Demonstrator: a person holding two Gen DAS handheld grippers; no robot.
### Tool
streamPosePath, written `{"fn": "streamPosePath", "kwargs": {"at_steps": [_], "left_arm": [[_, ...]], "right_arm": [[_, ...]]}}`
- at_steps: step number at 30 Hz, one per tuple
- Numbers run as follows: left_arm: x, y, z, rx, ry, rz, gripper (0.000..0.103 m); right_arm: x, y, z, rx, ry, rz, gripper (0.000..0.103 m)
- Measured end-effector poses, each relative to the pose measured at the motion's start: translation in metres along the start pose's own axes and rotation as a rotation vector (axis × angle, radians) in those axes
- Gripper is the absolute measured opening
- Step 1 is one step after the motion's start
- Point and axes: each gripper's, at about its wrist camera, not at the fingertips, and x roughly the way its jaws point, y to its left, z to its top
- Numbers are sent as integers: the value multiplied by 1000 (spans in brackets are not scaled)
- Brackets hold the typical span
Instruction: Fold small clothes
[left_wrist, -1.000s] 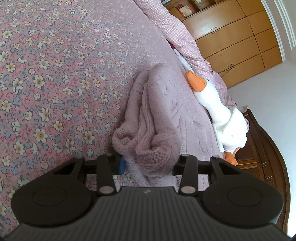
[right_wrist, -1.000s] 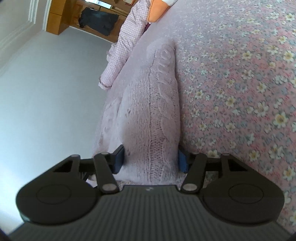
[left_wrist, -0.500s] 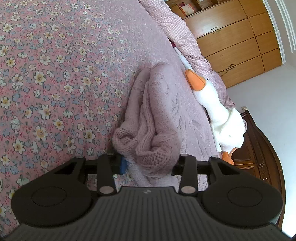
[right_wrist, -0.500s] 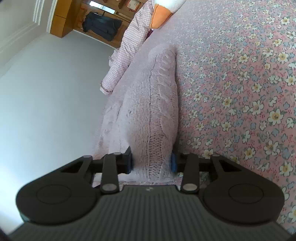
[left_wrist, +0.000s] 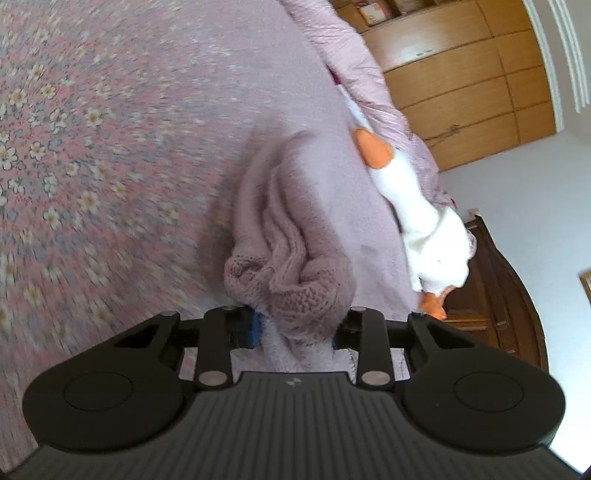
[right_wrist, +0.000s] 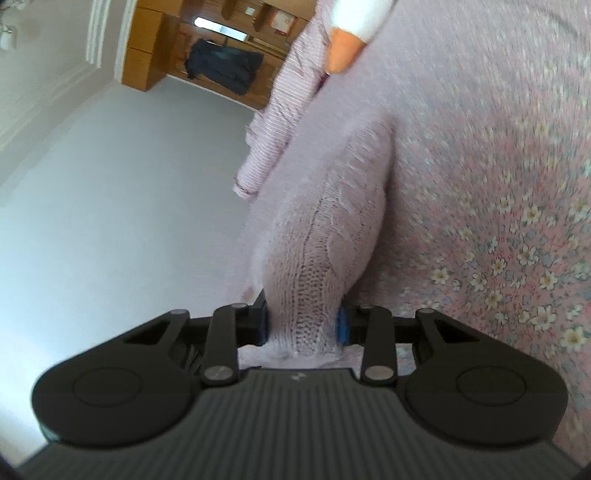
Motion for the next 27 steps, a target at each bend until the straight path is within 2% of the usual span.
{"fn": "streamPosePath", "kwargs": {"at_steps": [2,8,14,18,20,22,24,27], "left_arm": [[-9,-17,-6,44,-5,-15,35],[-12,-54,-11,8,19,-67,35],[19,-124,27,70,-15,-110,34],[52,-174,59,122,-54,-169,34],[62,-191,65,148,-77,-221,34],[67,-198,65,173,-101,-261,34],[75,-192,54,160,-108,-272,34],[93,-152,23,107,-47,-214,34]], "right_arm": [[-12,10,6,-13,-12,8,36],[-44,34,35,-22,-60,3,36],[-38,60,101,-41,-125,6,36],[-31,76,154,-90,-198,37,36],[-33,80,169,-121,-235,73,36],[-37,74,175,-137,-254,105,36],[-39,57,172,-129,-238,98,36],[-39,16,150,-62,-194,24,36]]}}
